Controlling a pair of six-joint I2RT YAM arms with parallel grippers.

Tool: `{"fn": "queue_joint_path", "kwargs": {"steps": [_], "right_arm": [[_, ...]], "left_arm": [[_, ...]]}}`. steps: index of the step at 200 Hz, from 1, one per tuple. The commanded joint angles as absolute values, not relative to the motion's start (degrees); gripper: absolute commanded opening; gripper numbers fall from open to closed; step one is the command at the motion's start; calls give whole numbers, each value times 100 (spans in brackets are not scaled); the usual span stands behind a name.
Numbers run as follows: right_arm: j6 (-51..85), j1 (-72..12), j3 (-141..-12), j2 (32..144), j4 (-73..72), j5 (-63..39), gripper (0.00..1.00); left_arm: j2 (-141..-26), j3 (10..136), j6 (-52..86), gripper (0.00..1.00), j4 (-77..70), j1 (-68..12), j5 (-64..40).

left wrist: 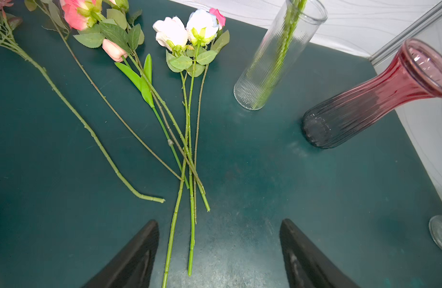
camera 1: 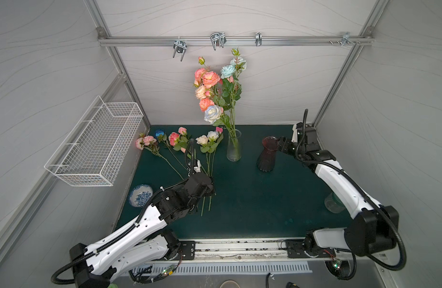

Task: Arrange flowers in a vase
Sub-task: Pick up the vase from the top-right of the table.

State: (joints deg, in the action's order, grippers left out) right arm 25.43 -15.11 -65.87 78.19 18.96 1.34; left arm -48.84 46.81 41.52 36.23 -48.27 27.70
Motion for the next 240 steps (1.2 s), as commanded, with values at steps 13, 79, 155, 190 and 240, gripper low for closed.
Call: {"fn": "queue_joint_path", "kwargs": {"steps": [13,79,155,190,240], "right_arm": [[2356,-1494,-6958,8186,2458,-129,49],[2244,-1878,-6792,7751,3002,25,0],[2224,-3429,-6957,7445,3577,-587,0],[2365,-3966,-7208,7854,3444,-758,0],[2286,-4061,-7543,8414,3457,-763,0]], "left_arm": [[-4823,4714,4421,78,3799,-4803,3097],[-4673,4704,4582,78,3950,-4802,3352],[-4066,4136,5226,80,4276,-4037,3416],[-4244,3810,5311,75,3961,-2928,2421],[-5163,3500,5501,73,2960,-2528,2404]]}}
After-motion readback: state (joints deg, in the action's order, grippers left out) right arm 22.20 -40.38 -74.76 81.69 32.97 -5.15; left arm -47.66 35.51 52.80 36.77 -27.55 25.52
